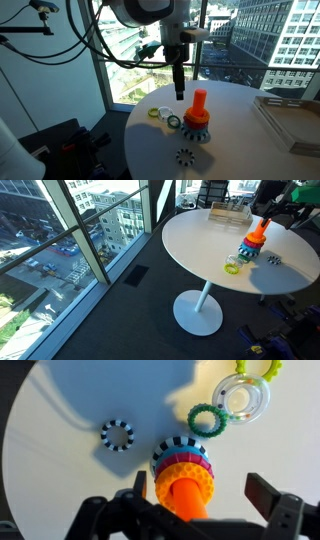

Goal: Put the yellow object on the table

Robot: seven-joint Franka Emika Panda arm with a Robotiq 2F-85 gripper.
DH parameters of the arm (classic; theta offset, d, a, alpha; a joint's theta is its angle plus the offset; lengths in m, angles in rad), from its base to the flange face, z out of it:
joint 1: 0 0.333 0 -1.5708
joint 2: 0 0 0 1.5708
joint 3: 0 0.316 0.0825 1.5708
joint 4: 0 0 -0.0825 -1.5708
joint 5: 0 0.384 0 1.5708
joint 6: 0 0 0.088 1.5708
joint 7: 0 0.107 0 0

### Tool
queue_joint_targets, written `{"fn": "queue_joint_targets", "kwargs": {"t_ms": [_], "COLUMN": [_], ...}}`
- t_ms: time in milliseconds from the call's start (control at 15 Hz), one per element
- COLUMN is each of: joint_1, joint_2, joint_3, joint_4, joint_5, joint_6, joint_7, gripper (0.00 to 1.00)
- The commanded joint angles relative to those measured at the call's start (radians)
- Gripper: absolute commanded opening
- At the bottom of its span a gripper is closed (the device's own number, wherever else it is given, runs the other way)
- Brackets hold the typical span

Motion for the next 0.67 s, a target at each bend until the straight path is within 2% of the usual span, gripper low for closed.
{"fn": "queue_joint_targets", "kwargs": {"t_ms": [0, 333, 600], "joint_1": [0.014, 0.026, 0.035], "joint_2": [0.101, 0.220, 0.269], "joint_3": [-0.027, -0.048, -0.057], "joint_4": [0.076, 0.168, 0.208], "joint_5": [0.015, 0.029, 0.047], "joint_6": [0.037, 0.052, 0.039], "joint_7": [-0.032, -0.056, -0.070], "gripper": [1.00, 1.00, 1.00]}}
